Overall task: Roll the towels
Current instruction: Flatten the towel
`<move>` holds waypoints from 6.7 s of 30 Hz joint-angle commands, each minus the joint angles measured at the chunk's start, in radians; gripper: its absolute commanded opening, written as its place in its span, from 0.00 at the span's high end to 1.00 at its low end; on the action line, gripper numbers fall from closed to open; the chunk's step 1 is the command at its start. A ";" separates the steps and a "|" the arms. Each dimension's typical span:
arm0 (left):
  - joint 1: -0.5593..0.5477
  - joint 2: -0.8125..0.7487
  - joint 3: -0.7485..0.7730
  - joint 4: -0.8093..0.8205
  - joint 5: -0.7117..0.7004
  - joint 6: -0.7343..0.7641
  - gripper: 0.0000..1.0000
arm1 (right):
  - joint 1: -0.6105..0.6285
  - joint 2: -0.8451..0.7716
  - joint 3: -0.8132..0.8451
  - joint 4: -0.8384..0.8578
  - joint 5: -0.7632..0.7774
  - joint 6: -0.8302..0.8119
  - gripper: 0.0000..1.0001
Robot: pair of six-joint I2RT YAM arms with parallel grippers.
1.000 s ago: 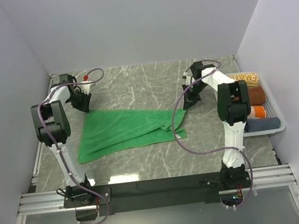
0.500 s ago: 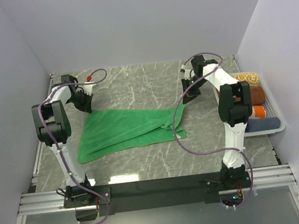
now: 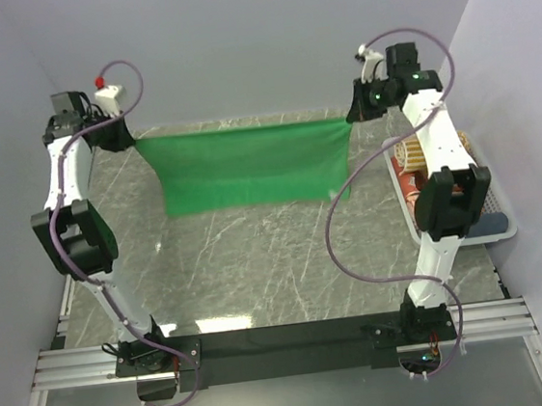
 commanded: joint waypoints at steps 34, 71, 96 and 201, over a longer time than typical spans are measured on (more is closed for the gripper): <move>0.100 -0.645 -0.679 0.276 0.041 -0.203 0.99 | 0.043 -0.507 -0.704 0.381 0.073 -0.002 1.00; 0.000 0.191 -0.001 0.071 -0.201 -0.171 0.47 | 0.078 0.128 -0.173 0.340 0.343 0.081 0.48; 0.022 -0.446 -0.946 -0.081 -0.070 0.133 0.80 | 0.365 -0.246 -0.841 0.102 0.405 0.035 0.85; -0.023 0.315 0.032 -0.029 -0.078 0.004 0.43 | 0.201 0.416 0.035 -0.011 0.435 -0.136 0.70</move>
